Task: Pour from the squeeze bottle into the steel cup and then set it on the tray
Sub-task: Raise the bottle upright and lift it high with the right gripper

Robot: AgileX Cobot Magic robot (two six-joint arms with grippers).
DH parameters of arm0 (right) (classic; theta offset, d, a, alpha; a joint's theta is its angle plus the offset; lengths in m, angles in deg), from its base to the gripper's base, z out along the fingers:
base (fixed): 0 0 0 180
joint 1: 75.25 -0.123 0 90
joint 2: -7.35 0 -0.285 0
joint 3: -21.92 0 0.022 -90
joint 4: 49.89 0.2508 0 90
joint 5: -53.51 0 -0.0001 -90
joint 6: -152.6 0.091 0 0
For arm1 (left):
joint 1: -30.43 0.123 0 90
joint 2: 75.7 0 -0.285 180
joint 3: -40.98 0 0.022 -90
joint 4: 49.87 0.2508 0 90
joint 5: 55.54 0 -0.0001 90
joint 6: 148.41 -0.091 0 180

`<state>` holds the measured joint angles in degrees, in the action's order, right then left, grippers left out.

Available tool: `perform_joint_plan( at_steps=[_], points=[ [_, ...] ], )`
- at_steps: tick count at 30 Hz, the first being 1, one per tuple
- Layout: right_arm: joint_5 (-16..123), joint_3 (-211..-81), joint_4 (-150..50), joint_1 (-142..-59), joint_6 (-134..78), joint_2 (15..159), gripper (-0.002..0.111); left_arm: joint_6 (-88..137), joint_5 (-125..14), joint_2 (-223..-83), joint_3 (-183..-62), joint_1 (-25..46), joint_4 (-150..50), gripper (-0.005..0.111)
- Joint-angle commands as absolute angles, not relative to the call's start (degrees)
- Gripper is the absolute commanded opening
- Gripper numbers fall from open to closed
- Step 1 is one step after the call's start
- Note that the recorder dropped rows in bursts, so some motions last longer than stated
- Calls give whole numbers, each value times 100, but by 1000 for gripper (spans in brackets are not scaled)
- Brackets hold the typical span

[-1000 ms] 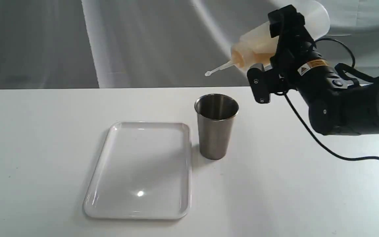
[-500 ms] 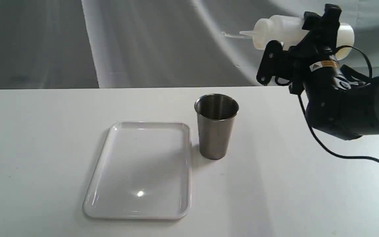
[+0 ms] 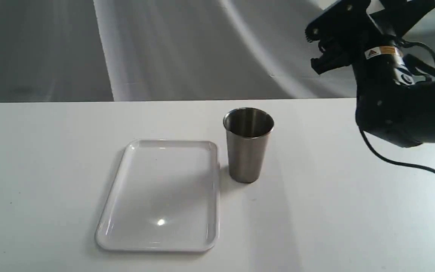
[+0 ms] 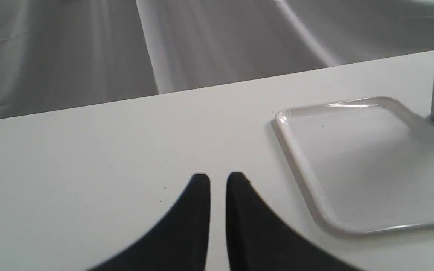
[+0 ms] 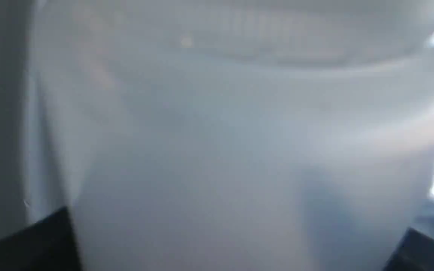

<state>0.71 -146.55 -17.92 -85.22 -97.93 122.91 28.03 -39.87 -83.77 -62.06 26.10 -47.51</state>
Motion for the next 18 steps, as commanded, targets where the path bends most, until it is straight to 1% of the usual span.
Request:
perform_joint_plan(
  at_steps=[1,10,14,18],
  points=[
    [-126,-14697,-1894,-8602,-9267,12107,3,2812,-4031,-8349,-6180,2576,-4754,8],
    [-126,-14697,-2277,-8602,-9076,11595,3,2812,-4031,-8349,-6180,2576,-4754,8],
    [199,-14697,-2324,-8602,-8423,11402,3,2812,-4031,-8349,-6180,2576,-4754,8],
    [272,-14697,-2773,-8602,-7661,11261,3,2812,-4031,-8349,-6180,2576,-4754,8]
  ],
)
